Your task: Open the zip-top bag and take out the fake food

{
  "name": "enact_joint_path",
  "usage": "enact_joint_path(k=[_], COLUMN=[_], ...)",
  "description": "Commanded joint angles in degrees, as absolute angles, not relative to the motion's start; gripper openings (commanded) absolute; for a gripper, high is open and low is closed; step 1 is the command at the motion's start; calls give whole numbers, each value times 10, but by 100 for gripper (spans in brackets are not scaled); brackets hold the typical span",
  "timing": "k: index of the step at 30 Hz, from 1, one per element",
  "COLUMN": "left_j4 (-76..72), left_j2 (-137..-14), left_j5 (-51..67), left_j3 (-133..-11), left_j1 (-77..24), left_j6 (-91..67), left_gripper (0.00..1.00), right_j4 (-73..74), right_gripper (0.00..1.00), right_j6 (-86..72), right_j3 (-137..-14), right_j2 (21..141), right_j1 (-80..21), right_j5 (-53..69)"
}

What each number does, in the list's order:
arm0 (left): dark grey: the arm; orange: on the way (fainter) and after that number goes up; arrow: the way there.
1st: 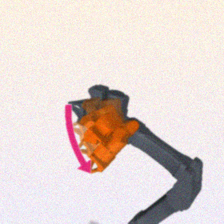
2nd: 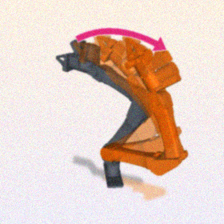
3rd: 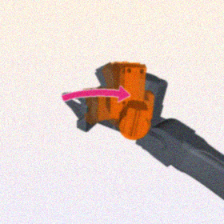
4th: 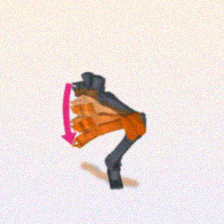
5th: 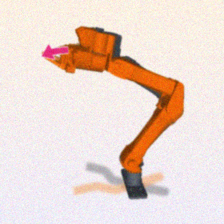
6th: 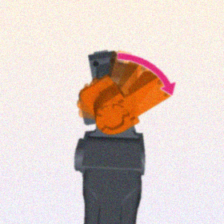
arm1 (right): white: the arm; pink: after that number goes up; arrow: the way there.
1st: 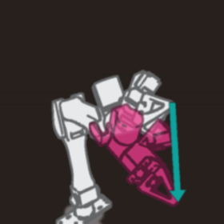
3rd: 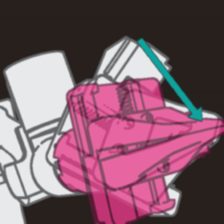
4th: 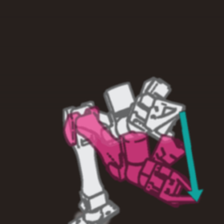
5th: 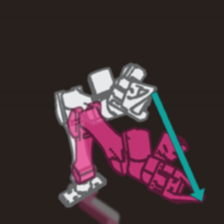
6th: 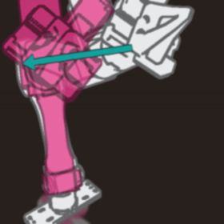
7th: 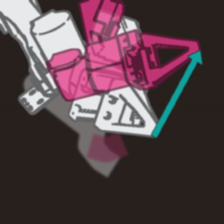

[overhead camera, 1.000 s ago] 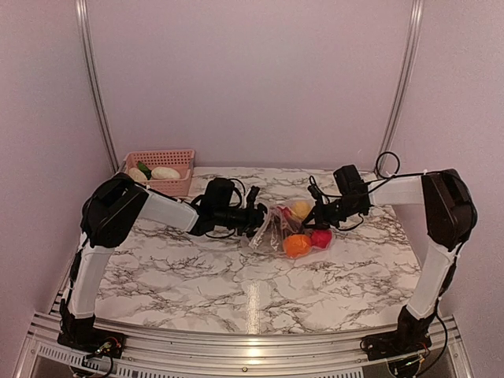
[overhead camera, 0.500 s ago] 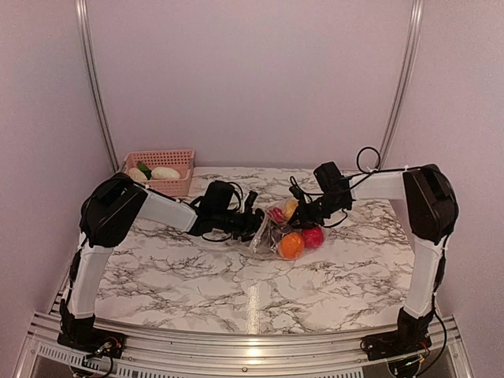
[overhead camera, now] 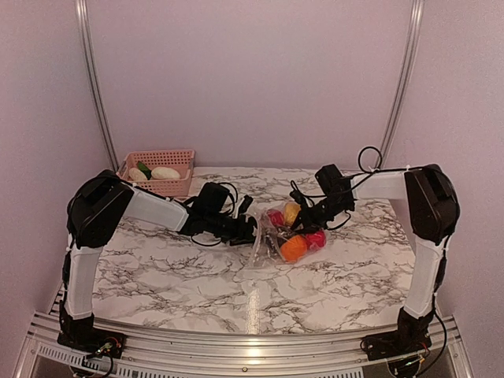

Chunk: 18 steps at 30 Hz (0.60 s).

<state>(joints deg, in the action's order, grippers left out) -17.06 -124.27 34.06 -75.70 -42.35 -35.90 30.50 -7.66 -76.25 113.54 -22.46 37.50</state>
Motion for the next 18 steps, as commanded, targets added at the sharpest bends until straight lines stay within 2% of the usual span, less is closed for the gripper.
enact_joint_path(k=[1, 11, 18], left_j4=[-136, -139, -75], left_j2=[-1258, -1301, -1326], left_j5=[344, 338, 347], left_j3=[-789, -853, -895], left_j1=[-433, -446, -455], left_j6=[-318, -285, -246], left_gripper=[66, 64, 73], right_j4=[349, 338, 326], right_gripper=[0, 0, 0], right_j6=[-62, -91, -103], right_j3=[-767, -808, -817], right_j2=[1194, 1225, 1217], right_j1=[-253, -279, -278], right_j5=[367, 404, 446])
